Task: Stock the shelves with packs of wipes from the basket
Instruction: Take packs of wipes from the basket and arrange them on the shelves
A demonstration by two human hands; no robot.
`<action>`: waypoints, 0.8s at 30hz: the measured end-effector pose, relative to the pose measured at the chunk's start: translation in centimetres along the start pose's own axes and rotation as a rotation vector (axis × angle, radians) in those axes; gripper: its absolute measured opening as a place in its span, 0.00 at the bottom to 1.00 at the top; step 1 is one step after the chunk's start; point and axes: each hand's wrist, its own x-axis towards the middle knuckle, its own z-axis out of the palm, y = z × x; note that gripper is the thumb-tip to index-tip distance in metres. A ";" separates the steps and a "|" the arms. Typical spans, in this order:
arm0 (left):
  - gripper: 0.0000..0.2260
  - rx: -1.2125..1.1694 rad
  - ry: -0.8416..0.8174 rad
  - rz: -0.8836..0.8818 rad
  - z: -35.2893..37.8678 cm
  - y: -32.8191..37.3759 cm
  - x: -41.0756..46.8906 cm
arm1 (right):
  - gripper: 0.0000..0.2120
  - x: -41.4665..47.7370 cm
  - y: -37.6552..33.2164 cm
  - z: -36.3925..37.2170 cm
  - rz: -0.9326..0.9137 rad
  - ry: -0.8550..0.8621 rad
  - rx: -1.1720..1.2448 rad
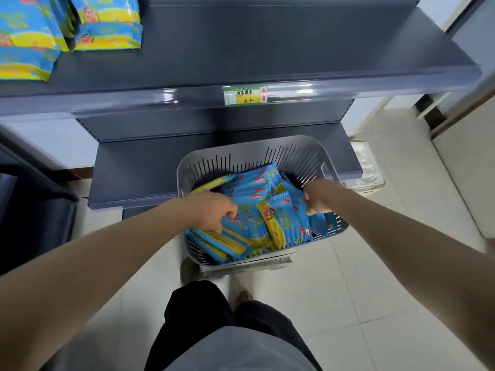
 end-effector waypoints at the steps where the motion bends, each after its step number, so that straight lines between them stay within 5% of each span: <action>1: 0.18 0.001 -0.046 -0.008 0.4 -0.2 -0.1 | 0.23 0.2 -0.1 0.2 0.005 -0.027 -0.015; 11: 0.24 -0.127 -0.176 -0.038 2.1 -1.2 0.5 | 0.08 0.8 0.2 1.0 -0.010 0.069 -0.087; 24: 0.10 -0.179 0.033 -0.051 1.3 -2.3 0.9 | 0.17 0.0 -0.3 -2.4 0.009 0.437 0.223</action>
